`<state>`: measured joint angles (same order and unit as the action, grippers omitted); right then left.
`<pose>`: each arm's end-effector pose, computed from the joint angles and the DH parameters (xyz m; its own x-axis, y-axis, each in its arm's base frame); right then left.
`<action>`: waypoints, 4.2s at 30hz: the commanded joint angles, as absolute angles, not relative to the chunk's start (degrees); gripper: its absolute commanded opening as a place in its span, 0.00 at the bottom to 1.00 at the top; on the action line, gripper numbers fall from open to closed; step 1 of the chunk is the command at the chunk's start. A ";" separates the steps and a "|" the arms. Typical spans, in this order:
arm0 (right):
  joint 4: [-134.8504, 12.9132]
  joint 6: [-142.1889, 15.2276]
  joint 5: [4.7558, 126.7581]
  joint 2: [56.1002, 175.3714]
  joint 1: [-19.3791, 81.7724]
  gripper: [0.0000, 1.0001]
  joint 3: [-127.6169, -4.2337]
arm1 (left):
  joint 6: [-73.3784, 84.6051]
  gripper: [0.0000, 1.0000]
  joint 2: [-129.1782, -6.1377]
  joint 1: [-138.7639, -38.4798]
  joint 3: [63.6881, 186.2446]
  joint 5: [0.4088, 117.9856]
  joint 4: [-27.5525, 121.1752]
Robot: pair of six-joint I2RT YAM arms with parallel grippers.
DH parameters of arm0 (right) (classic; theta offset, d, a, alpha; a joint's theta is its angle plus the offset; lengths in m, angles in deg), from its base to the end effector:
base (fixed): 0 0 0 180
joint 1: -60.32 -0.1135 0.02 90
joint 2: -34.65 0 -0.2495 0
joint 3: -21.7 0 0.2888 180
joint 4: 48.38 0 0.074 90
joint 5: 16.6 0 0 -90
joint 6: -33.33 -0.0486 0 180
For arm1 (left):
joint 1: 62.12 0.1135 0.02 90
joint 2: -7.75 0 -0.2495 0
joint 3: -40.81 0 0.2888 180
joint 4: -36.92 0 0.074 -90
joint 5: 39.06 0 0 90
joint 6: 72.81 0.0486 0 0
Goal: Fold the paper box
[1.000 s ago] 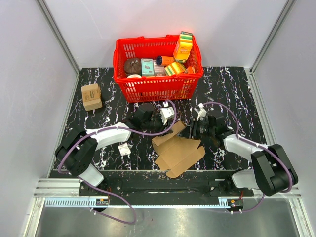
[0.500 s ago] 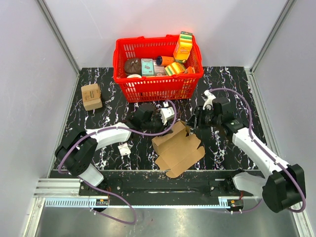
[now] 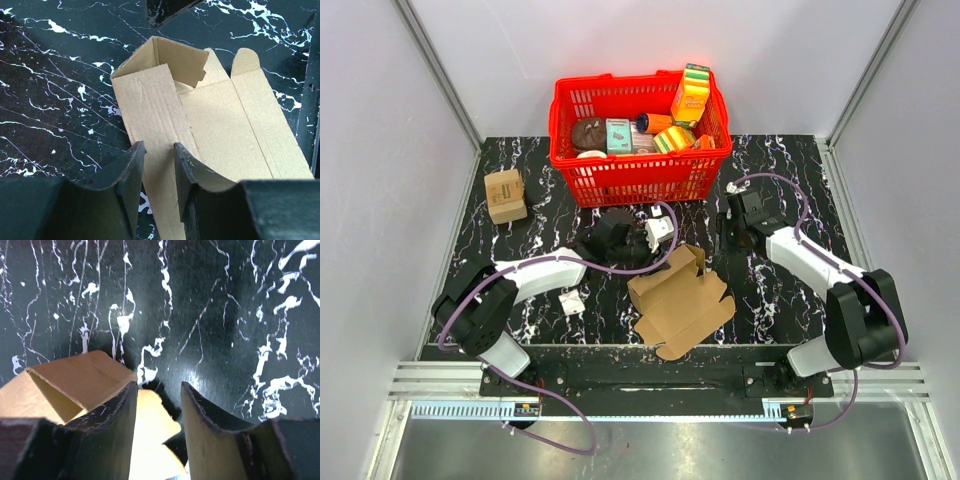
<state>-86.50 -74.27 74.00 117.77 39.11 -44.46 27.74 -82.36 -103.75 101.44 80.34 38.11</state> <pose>0.3139 0.1213 0.1764 -0.8363 -0.0002 -0.5482 -0.1084 0.9803 0.1649 0.2622 -0.2649 0.1615 -0.2111 0.4010 -0.8914 0.9491 0.3024 -0.0887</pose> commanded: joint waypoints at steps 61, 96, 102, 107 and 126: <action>-80.94 -62.64 46.77 120.79 39.05 0.40 -41.44 | 28.44 0.35 -84.10 -104.13 102.89 79.24 40.04; -69.87 -65.37 44.31 120.17 37.39 0.46 -39.25 | 28.97 0.34 -84.62 -104.13 103.33 79.76 40.83; -66.97 -64.93 44.22 119.73 36.86 0.46 -37.67 | 29.06 0.34 -84.62 -104.13 103.42 79.68 41.09; -64.86 -64.58 44.48 119.56 36.68 0.46 -36.44 | 29.15 0.34 -84.89 -104.13 103.51 79.59 41.18; -62.22 -64.66 44.22 120.79 36.68 0.47 -34.76 | 28.36 0.35 -83.40 -103.78 102.28 78.10 39.34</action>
